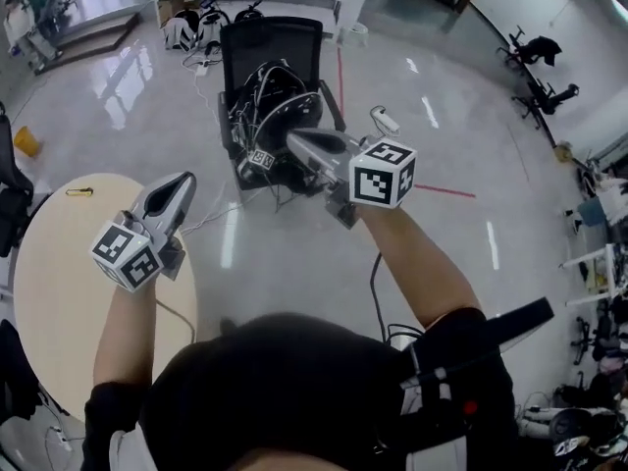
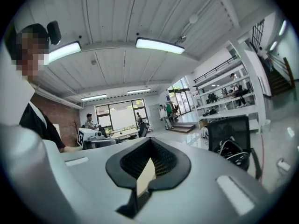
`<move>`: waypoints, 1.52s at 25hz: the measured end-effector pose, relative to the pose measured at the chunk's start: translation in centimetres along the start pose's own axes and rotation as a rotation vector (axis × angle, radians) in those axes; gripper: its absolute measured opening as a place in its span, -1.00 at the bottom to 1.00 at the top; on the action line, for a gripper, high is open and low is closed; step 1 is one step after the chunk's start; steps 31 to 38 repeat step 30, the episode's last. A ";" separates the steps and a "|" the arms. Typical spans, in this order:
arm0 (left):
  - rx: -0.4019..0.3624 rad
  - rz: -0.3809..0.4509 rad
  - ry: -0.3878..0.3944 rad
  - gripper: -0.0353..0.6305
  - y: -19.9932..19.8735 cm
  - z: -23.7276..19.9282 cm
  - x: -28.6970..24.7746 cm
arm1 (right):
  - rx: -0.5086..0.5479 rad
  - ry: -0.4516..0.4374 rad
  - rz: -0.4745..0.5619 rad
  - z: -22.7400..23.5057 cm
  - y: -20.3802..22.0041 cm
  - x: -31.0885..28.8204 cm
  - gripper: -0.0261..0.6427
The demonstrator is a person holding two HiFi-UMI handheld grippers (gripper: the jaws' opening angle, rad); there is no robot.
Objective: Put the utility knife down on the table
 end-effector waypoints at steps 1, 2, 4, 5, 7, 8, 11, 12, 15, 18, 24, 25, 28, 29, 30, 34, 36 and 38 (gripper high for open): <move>0.000 0.004 0.023 -0.90 0.0 1.5 -1.5 | 0.034 0.026 0.007 0.6 -0.3 2.5 -0.88; 0.001 0.011 0.050 -0.90 0.2 3.0 -3.0 | 0.063 0.054 0.015 1.2 -0.6 4.9 -0.88; 0.004 0.016 0.103 -0.90 0.7 5.8 -5.7 | 0.084 0.111 0.039 2.1 -0.6 9.7 -0.88; 0.006 0.017 0.129 -0.90 1.0 7.2 -6.9 | 0.078 0.138 0.054 2.4 -0.4 11.9 -0.88; 0.024 0.026 0.184 -0.90 1.5 9.7 -9.0 | 0.052 0.190 0.082 2.8 0.3 15.9 -0.88; 0.036 0.028 0.216 -0.90 1.8 10.8 -9.9 | 0.035 0.214 0.093 3.0 0.8 17.6 -0.88; 0.045 0.004 0.299 -0.90 2.7 13.3 -12.2 | -0.010 0.276 0.102 3.7 2.8 21.4 -0.88; 0.046 -0.008 0.320 -0.90 3.0 13.9 -12.7 | -0.024 0.294 0.101 4.0 3.6 22.3 -0.88; 0.074 -0.033 0.357 -0.90 3.7 15.0 -13.7 | -0.073 0.333 0.103 4.6 5.4 24.5 -0.88; 0.090 -0.051 0.368 -0.90 4.1 15.4 -14.1 | -0.089 0.352 0.107 4.9 6.0 25.4 -0.89; 0.102 -0.056 0.370 -0.90 4.6 14.7 -14.0 | -0.049 0.349 0.119 4.6 5.7 25.0 -0.89; 0.105 -0.053 0.366 -0.90 4.6 14.6 -13.9 | -0.047 0.345 0.120 4.7 5.6 24.8 -0.89; 0.111 -0.046 0.352 -0.90 4.3 14.2 -13.5 | -0.045 0.337 0.116 4.6 5.3 24.6 -0.89; 0.114 -0.044 0.348 -0.90 4.2 14.1 -13.4 | -0.045 0.335 0.114 4.4 5.2 24.5 -0.89; 0.116 -0.043 0.344 -0.90 4.0 14.0 -13.2 | -0.044 0.334 0.112 4.3 5.0 24.4 -0.89; 0.116 -0.043 0.344 -0.90 4.0 14.0 -13.2 | -0.044 0.334 0.112 4.3 5.0 24.4 -0.89; 0.116 -0.043 0.344 -0.90 4.0 14.0 -13.2 | -0.044 0.334 0.112 4.3 5.0 24.4 -0.89; 0.116 -0.043 0.344 -0.90 4.0 14.0 -13.2 | -0.044 0.334 0.112 4.3 5.0 24.4 -0.89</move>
Point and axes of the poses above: the fingertips, and each gripper's own axes: x backward along the fingers, z to its right, y out of its underside, the point moved 2 cm from there along x, backward along the fingers, and after that the axes turned 11 degrees about y, right-handed, at the moved point
